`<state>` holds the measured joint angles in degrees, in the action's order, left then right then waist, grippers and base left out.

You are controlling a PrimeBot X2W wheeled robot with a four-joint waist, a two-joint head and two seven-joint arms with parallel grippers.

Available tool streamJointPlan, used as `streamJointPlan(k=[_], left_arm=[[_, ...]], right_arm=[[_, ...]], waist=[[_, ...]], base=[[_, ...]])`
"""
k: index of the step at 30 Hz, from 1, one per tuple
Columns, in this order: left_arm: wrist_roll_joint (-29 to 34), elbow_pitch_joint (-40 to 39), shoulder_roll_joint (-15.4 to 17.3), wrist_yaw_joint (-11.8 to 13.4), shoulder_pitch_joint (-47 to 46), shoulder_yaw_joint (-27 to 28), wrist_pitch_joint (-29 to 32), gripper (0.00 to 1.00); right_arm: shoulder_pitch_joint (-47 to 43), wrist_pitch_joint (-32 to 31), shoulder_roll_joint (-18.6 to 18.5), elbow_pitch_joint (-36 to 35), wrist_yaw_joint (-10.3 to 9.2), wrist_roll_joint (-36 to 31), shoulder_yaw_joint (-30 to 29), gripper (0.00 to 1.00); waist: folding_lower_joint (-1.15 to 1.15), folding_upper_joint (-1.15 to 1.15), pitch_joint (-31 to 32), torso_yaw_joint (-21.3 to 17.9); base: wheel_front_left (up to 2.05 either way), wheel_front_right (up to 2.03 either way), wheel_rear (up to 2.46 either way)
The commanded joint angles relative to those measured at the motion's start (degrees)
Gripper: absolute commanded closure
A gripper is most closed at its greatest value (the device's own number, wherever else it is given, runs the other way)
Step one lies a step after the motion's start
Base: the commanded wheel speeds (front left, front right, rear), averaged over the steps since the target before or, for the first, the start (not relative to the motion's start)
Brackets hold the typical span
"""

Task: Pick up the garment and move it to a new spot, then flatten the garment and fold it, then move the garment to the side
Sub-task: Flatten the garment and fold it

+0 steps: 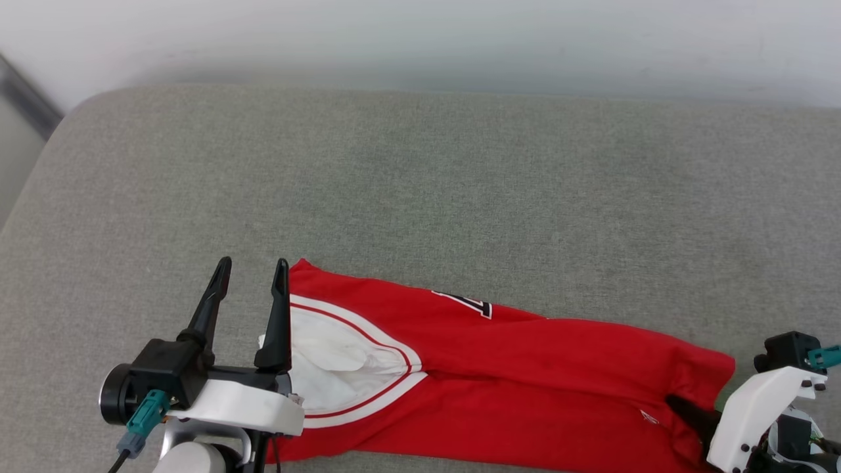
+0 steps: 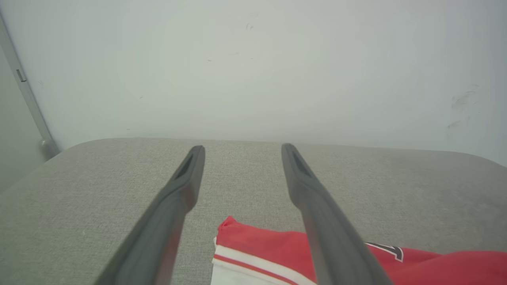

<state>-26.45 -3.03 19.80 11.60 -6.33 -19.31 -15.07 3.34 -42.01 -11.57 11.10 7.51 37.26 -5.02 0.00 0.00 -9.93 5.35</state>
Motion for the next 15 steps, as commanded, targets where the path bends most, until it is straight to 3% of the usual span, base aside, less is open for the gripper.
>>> streamJointPlan(k=[1,9,15], left_arm=[[0.0,0.2,0.3,0.0,0.4,0.2,-0.1,0.0],[0.0,0.3,1.2,1.0,2.3,0.5,0.4,0.0],[0.4,-0.3,2.1,1.9,3.6,0.4,1.2,0.0]], right_arm=[[0.6,0.3,-0.3,0.0,-0.04,0.4,0.4,1.0],[1.1,0.7,-4.7,-0.6,-0.04,0.6,-3.2,1.0],[-0.4,-2.3,-4.2,-2.7,-0.04,-2.7,-13.0,1.0]], waist=[[0.0,0.0,0.6,-0.4],[0.0,0.0,3.0,-2.5],[0.0,0.0,4.4,-4.3]], base=[[0.0,0.0,0.0],[0.0,0.0,0.0],[0.0,0.0,0.0]])
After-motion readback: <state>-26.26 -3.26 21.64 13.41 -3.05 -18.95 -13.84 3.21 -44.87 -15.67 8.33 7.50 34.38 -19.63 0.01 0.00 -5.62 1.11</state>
